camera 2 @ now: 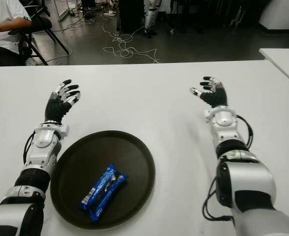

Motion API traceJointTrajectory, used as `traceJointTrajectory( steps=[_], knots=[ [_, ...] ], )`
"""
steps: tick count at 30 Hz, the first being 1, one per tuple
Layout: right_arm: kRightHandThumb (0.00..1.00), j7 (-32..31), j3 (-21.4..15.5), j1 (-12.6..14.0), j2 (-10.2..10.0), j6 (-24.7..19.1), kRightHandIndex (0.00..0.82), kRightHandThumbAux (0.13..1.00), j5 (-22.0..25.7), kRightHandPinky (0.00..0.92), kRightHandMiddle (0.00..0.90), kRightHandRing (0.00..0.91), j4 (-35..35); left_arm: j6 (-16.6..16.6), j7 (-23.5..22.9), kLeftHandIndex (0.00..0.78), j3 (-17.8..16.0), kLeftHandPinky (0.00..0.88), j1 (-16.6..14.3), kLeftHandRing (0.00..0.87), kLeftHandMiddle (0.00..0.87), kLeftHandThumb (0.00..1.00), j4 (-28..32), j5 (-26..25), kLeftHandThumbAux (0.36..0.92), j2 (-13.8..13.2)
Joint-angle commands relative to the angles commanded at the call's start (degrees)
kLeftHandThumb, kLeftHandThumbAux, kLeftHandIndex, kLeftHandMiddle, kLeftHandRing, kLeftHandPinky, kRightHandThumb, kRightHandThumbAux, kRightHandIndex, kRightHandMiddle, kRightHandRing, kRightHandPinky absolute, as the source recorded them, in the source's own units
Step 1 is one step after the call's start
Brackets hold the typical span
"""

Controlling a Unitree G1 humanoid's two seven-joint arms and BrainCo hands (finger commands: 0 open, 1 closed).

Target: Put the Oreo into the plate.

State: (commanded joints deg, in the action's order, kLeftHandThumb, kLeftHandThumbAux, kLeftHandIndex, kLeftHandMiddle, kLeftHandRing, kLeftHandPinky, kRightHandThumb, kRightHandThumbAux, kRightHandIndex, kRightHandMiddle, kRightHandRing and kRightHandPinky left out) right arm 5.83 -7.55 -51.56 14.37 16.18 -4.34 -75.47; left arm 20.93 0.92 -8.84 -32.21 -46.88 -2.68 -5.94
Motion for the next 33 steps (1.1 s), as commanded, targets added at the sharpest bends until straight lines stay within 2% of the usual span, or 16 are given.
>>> traceJointTrajectory(
  steps=[5,14,33],
  knots=[
    [0.144,1.18,1.23,0.59,-0.78,0.7,0.263,0.845,-1.48,0.375,0.305,0.339,0.18,-0.14,0.33,0.097,-0.19,0.15,-0.26,0.174,0.191,0.252,-0.39,0.11,0.731,-0.35],
    [0.175,1.0,2.05,0.99,-0.74,1.01,0.24,0.822,-2.83,0.368,0.302,0.338,0.36,-0.41,0.27,0.092,-0.54,0.134,-0.37,0.16,0.184,0.248,-0.59,-0.02,0.739,-0.77],
    [0.197,-1.11,1.25,0.84,-0.72,0.71,0.219,0.816,-1.46,0.364,0.286,0.326,0.4,-0.85,-1.03,0.094,-0.55,0.137,-1.0,0.169,0.191,0.214,-1.2,-0.67,0.729,-0.86]
  ],
)
